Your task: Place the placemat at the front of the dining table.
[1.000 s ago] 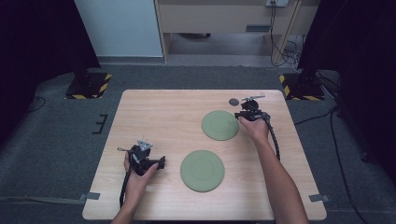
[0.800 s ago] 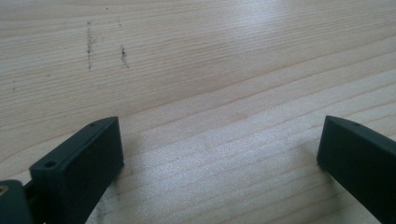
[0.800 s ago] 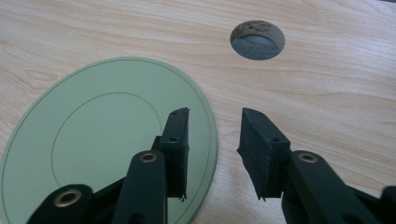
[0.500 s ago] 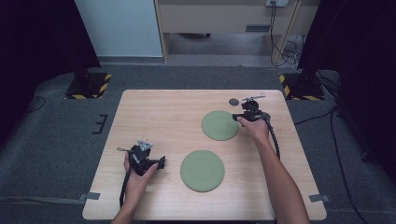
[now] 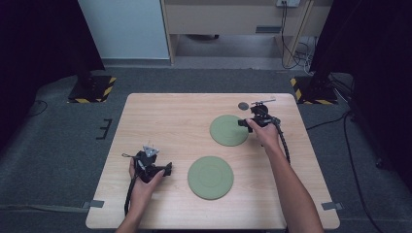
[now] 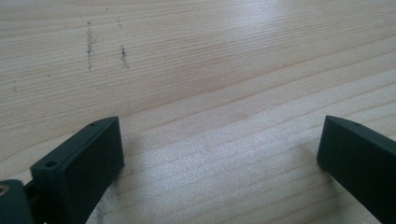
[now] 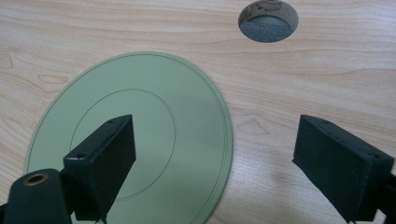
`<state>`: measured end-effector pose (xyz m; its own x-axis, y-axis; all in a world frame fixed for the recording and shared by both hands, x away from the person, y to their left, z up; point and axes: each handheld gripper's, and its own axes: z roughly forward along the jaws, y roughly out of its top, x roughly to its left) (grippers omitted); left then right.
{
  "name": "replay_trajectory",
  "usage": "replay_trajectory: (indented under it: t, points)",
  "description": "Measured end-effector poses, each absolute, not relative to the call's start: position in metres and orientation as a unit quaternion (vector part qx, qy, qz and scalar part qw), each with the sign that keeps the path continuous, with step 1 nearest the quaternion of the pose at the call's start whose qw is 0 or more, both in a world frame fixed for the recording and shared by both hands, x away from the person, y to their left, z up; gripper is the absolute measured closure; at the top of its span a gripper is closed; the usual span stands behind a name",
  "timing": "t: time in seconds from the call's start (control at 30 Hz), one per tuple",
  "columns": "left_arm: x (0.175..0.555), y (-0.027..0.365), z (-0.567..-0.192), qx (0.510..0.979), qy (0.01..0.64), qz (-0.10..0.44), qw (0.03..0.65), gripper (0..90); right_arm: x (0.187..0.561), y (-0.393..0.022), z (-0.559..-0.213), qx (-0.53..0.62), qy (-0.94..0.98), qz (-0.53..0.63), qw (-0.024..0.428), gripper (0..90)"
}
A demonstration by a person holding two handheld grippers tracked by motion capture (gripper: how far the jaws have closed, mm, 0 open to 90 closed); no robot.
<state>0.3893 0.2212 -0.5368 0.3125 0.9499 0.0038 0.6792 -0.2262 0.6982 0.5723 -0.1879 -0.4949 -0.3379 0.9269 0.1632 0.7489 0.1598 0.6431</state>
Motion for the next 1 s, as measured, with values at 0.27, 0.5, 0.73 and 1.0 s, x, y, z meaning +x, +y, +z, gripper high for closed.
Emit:
replay_trajectory:
  t: [0.27,0.5,0.73,1.0]
  points:
    - [0.389,0.221,-0.537,0.751,0.542,0.223,0.304,0.0,0.561,-0.192,-0.484,0.548,0.753,0.337,0.141,10.0]
    - [0.389,0.221,-0.537,0.751,0.543,0.223,0.304,0.0,0.538,-0.193,-0.471,0.535,0.755,0.346,0.153,9.2]
    - [0.389,0.221,-0.537,0.751,0.543,0.223,0.304,0.0,0.520,-0.199,-0.462,0.527,0.755,0.356,0.158,8.8]
    - [0.389,0.221,-0.537,0.751,0.543,0.222,0.304,0.0,0.502,-0.208,-0.452,0.522,0.753,0.365,0.166,8.4]
